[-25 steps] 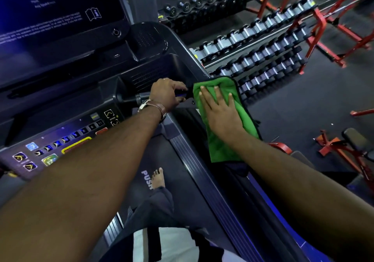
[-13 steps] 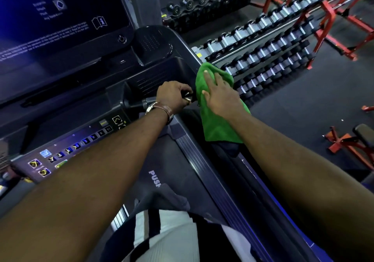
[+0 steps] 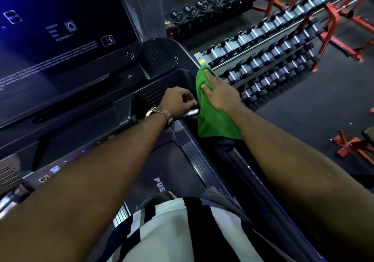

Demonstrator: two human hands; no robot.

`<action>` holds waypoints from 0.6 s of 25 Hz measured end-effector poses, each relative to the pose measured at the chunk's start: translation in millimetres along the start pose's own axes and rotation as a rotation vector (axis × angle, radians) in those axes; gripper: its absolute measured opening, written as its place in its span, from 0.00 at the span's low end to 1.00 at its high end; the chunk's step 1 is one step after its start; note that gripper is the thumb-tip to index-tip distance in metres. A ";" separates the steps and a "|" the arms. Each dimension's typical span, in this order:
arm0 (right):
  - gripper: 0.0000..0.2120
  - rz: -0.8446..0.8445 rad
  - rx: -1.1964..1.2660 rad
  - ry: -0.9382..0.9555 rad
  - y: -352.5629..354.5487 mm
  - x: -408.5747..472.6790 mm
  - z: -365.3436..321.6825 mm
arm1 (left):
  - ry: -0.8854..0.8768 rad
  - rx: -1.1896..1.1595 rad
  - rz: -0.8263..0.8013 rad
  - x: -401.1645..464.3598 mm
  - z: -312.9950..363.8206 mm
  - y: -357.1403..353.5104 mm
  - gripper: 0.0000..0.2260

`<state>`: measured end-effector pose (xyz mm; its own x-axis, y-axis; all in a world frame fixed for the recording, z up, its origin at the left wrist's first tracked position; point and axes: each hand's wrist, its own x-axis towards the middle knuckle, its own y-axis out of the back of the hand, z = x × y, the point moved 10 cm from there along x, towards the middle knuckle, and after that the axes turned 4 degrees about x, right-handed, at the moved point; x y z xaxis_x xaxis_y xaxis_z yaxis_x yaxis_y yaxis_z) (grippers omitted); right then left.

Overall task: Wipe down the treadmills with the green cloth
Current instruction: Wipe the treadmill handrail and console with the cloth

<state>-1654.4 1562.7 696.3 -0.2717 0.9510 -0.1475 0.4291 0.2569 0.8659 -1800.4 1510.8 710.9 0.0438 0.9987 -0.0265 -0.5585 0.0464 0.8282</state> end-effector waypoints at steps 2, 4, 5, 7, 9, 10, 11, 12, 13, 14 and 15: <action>0.27 0.024 0.127 -0.193 4.2 1.1 25.0 | 0.061 -0.020 0.035 2.4 -7.4 4.0 0.08; 0.28 0.084 0.008 -0.212 2.2 -5.8 26.2 | 0.120 -0.029 0.072 6.1 -15.1 6.9 0.07; 0.29 0.095 -0.041 -0.125 -0.9 -2.6 13.6 | 0.142 -0.032 0.087 7.2 -17.5 8.2 0.07; 0.29 -0.002 -0.028 0.029 -9.6 17.5 -7.3 | 0.181 -0.043 0.107 6.9 -19.2 9.6 0.08; 0.29 -0.126 0.155 -0.014 -9.3 44.0 -3.6 | 0.218 -0.055 0.142 6.7 -21.1 12.3 0.08; 0.28 -0.154 0.244 -0.074 -8.5 50.1 3.0 | 0.239 -0.056 0.159 6.0 -23.3 13.8 0.08; 0.28 -0.145 0.296 -0.126 -7.4 51.5 10.8 | 0.258 -0.052 0.174 5.6 -25.0 15.5 0.07; 0.28 -0.119 0.262 -0.150 -6.9 46.2 16.9 | 0.266 -0.036 0.181 5.7 -26.0 16.3 0.07; 0.29 -0.066 0.158 -0.133 -5.2 39.1 16.4 | 0.268 -0.013 0.184 5.9 -26.1 16.8 0.07; 0.30 -0.024 0.062 -0.075 -6.0 35.6 10.0 | 0.274 0.008 0.185 6.3 -26.8 16.8 0.08; 0.31 -0.010 0.001 0.011 -8.3 35.9 -1.6 | 0.281 0.023 0.183 6.7 -27.0 16.3 0.08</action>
<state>-1669.1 1594.4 684.6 -0.2857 0.9463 -0.1511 0.4269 0.2668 0.8640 -1831.6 1518.8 709.2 -0.2873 0.9575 -0.0265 -0.5169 -0.1317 0.8458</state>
